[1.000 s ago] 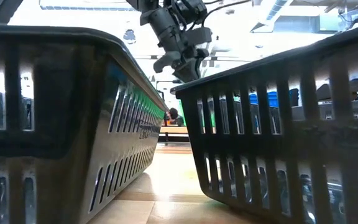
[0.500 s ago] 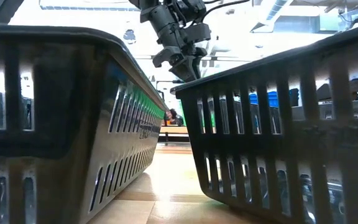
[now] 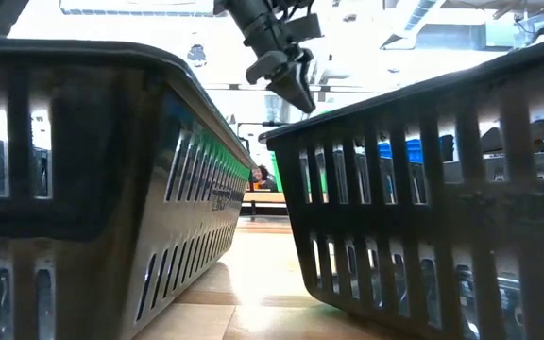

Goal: Stack baskets on shelf by color
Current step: Stack the green bin on the green bin on the shelf

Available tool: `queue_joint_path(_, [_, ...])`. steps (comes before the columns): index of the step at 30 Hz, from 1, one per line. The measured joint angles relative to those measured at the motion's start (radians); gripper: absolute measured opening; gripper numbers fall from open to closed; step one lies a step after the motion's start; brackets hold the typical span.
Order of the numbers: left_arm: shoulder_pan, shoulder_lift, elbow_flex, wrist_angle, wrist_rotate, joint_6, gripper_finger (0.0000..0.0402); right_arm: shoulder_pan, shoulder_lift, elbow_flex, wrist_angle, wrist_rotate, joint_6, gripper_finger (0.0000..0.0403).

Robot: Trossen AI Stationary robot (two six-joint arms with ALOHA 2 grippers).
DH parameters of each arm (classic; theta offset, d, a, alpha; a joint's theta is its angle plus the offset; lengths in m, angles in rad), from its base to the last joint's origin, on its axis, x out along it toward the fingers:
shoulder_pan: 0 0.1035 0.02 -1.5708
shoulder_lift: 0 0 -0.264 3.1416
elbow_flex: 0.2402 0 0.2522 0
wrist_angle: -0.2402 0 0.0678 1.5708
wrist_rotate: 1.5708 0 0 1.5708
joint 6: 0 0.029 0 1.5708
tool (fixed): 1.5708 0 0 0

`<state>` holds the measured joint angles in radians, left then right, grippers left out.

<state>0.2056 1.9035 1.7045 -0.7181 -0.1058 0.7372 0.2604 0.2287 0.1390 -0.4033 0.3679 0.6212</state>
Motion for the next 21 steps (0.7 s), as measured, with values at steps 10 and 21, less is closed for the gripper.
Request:
queue_joint_path(10, [-0.005,0.002,0.0,0.0,-0.021,-0.056,0.0059,0.0,0.0,0.0,-0.003,-0.001,0.0,0.005])
queue_joint_path(21, [-0.073,0.042,0.002,0.209,-0.111,-0.158,0.0001,0.0,0.0,0.0,-0.007,-0.001,0.0,0.005])
